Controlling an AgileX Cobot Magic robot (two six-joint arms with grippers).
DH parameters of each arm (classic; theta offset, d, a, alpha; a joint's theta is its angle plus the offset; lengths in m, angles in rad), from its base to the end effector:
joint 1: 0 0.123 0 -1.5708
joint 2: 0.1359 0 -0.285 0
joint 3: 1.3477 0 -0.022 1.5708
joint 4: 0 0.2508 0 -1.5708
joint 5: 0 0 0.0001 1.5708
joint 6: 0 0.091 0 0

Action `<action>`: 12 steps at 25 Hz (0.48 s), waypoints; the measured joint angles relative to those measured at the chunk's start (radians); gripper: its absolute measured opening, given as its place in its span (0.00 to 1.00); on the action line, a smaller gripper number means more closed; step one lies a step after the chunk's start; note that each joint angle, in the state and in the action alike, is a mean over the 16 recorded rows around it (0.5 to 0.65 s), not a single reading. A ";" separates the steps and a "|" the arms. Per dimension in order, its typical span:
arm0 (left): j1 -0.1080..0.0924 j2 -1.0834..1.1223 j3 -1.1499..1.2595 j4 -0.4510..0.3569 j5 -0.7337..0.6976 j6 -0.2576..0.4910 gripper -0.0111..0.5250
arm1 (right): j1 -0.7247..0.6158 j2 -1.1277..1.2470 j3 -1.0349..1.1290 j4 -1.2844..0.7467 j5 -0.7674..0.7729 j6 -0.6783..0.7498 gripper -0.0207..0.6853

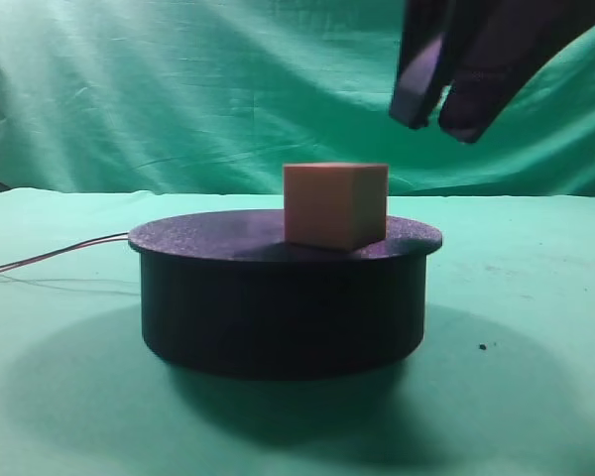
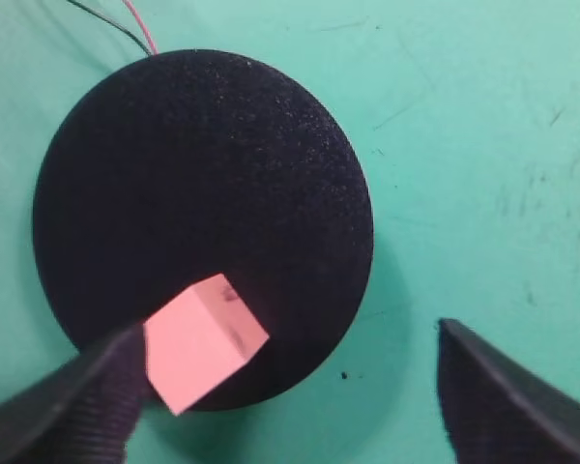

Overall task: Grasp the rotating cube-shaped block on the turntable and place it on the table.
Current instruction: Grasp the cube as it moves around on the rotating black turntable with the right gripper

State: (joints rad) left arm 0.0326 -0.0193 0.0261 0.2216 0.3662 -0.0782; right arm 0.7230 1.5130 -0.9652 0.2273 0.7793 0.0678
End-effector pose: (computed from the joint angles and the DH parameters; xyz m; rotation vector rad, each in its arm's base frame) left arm 0.0521 0.0089 0.1733 0.0343 1.8512 0.1855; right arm 0.2056 0.2006 0.2307 -0.7394 2.7808 0.4331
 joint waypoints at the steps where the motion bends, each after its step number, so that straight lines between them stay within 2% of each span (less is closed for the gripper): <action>1: 0.000 0.000 0.000 0.000 0.000 0.000 0.02 | 0.003 0.010 -0.004 -0.001 0.000 -0.002 0.85; 4: 0.000 0.000 0.000 0.000 0.000 0.000 0.02 | 0.013 0.041 -0.009 -0.013 -0.008 -0.002 0.84; 12: 0.000 0.000 0.000 0.000 0.000 0.000 0.02 | 0.027 0.092 -0.049 -0.101 -0.009 0.024 0.55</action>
State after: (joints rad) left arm 0.0326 -0.0193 0.0261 0.2216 0.3662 -0.0782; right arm 0.7501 1.6045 -1.0145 0.1263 0.7706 0.0918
